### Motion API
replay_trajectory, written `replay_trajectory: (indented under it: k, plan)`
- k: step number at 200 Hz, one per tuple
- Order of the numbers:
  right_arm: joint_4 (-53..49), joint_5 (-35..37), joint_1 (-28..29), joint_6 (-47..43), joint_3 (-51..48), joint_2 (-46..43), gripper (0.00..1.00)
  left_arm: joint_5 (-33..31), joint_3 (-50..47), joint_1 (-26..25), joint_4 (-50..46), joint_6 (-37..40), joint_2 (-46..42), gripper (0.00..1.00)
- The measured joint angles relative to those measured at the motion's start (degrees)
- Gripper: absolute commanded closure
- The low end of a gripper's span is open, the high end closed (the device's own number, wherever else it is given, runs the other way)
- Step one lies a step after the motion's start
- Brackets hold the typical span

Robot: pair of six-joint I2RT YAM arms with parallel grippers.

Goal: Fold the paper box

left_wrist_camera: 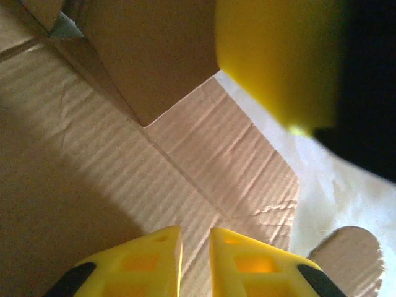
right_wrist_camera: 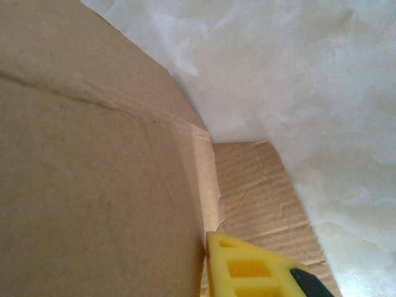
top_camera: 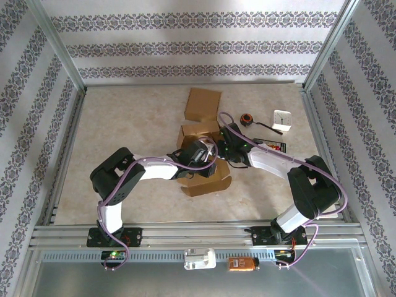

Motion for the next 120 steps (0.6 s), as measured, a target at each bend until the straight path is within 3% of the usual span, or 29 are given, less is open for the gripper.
replay_trajectory:
  k: [59,99,120]
  plan:
    - [0.76,1.27,0.22,-0.66,-0.2,-0.04,0.86,-3.02,-3.23,-0.02,-2.47,-2.16,-16.24,0.66]
    - [0.85,1.84,0.37,-1.31,-0.22,-0.04,0.86,-13.88,-3.54,0.17,-7.17,-5.75,-35.69,0.61]
    - [0.85,1.86,0.37,-1.9,-0.22,-0.04,0.86,-18.64,-1.03,3.04,-11.8,-8.9,-41.77,0.58]
